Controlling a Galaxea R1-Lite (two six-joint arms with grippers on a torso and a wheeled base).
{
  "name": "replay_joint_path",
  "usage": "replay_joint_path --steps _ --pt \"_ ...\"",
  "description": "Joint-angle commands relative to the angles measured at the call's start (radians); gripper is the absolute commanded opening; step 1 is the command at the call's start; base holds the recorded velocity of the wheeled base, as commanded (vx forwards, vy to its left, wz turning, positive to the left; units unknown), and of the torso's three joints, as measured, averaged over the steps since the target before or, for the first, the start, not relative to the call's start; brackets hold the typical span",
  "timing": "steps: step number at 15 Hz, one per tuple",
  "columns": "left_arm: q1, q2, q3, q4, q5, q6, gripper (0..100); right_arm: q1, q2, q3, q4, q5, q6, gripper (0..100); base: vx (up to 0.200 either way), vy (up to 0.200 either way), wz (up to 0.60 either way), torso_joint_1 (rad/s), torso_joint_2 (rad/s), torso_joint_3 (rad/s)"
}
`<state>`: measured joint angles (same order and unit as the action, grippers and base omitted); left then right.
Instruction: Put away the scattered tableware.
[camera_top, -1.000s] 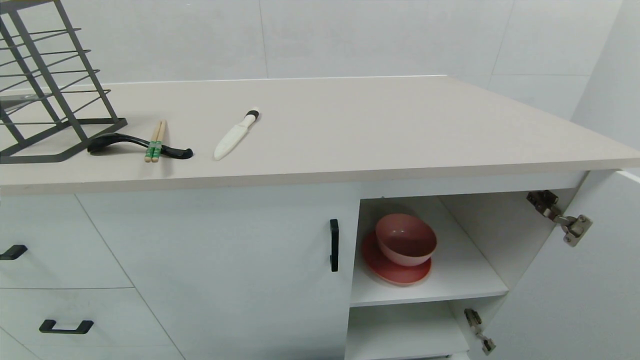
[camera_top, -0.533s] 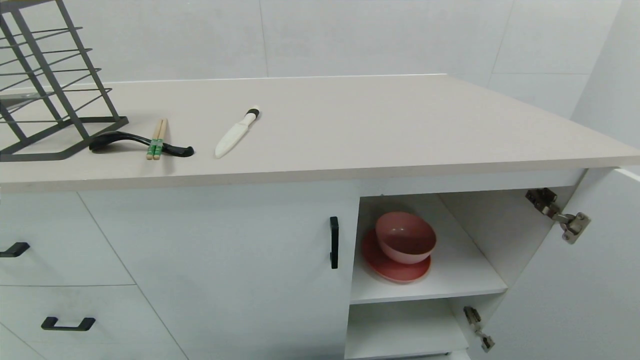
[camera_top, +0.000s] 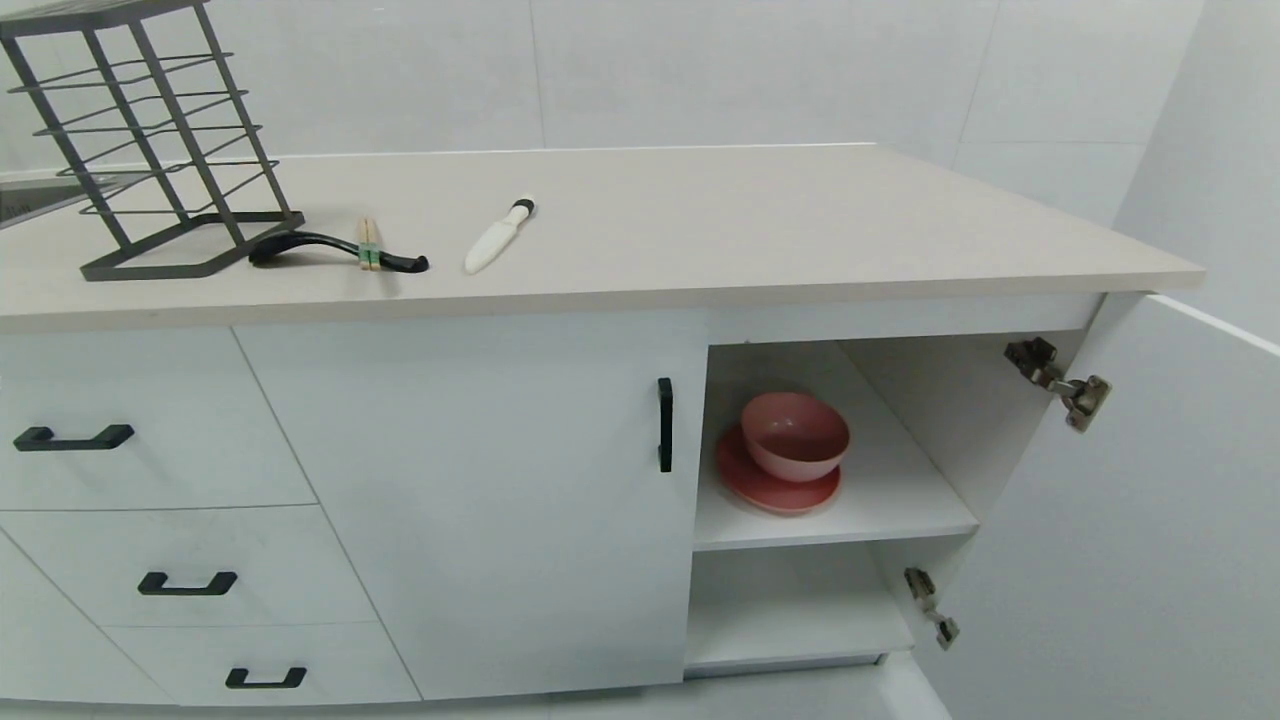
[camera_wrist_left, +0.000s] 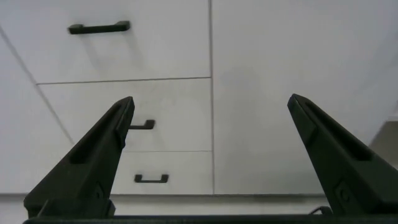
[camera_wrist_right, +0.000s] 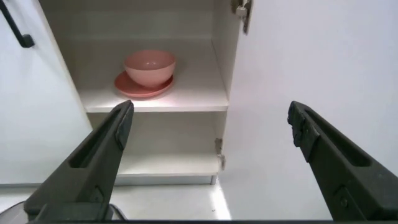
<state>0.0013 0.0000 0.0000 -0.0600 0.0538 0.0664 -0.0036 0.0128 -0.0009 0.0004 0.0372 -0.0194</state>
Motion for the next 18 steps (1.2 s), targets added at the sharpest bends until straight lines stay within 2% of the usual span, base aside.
replay_joint_path --steps 1,2,7,8,10,18 --pt "0.0 0.0 0.0 0.023 -0.063 -0.023 100 0.001 0.004 0.001 0.0 0.0 0.002 100 0.0 0.0 0.0 0.0 0.0 0.0" --pt "-0.001 0.0 -0.002 0.083 -0.086 -0.039 100 0.001 0.004 0.001 0.0 0.0 0.004 100 -0.2 0.0 0.0 0.002 0.0 0.007" --pt "-0.001 0.0 0.0 0.062 -0.085 -0.045 100 0.001 0.004 -0.001 0.001 0.0 0.009 100 -0.2 0.0 0.0 0.007 0.0 0.003" --pt "-0.001 0.0 0.0 0.062 -0.085 -0.045 100 0.001 0.004 -0.001 0.003 0.0 0.01 0 -0.2 0.0 0.0 0.002 0.0 -0.002" --pt "-0.001 0.0 0.0 0.062 -0.085 -0.045 100 0.001 0.004 -0.001 0.003 0.0 0.012 0 -0.2 -0.1 0.0 0.002 0.0 0.002" --pt "-0.001 0.0 0.0 0.06 -0.081 -0.045 100 0.001 0.004 -0.001 0.004 0.0 0.029 0 0.0 -0.2 0.0 -0.002 0.0 0.003"
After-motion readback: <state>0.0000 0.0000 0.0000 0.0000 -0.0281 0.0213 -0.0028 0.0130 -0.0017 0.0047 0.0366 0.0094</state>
